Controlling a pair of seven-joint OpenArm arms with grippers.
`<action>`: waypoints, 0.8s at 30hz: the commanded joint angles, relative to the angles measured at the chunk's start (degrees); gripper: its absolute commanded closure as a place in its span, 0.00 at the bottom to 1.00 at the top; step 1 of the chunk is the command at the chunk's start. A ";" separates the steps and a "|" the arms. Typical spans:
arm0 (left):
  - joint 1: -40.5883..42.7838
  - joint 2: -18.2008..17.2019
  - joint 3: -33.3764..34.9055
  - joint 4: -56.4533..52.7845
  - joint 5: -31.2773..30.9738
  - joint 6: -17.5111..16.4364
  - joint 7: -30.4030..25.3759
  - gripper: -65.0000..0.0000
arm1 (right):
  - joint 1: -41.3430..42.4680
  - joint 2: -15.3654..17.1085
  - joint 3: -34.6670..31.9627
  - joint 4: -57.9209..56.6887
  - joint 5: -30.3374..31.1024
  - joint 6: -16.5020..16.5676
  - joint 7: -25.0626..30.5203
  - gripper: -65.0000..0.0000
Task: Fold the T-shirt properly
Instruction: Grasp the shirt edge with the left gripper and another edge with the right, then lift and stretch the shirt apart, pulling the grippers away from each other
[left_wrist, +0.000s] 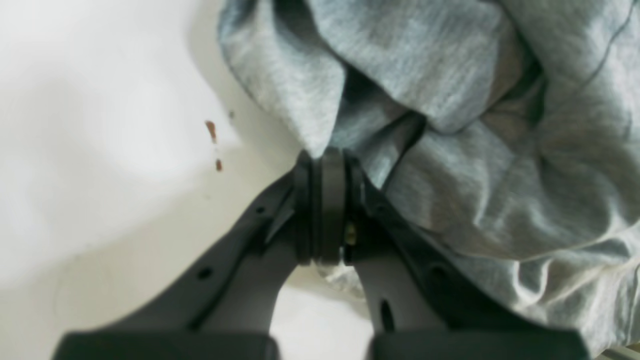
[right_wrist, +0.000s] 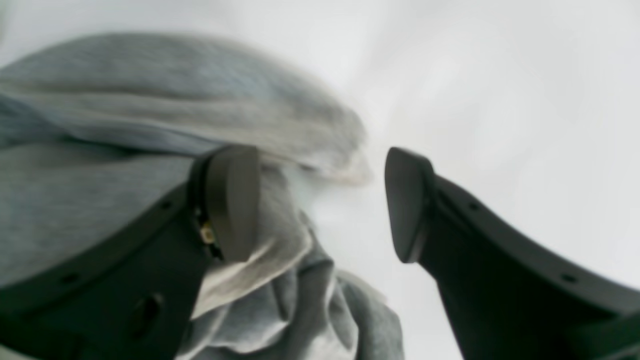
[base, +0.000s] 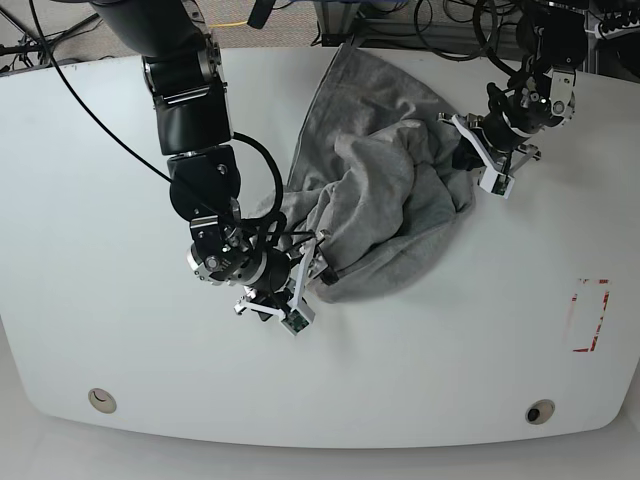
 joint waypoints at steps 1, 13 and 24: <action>-0.47 -0.56 -0.30 1.01 -0.51 -0.29 -1.16 0.99 | 3.02 0.89 -1.21 -1.71 0.67 0.33 2.50 0.43; -0.47 -0.47 -0.30 1.01 -0.51 -0.29 -1.16 0.99 | 3.46 2.82 -11.14 -4.61 0.58 -0.28 10.76 0.42; -0.55 -0.47 -0.30 0.93 -0.51 -0.29 -1.16 0.99 | 5.22 -0.52 -12.73 -9.44 -15.86 -0.28 18.59 0.42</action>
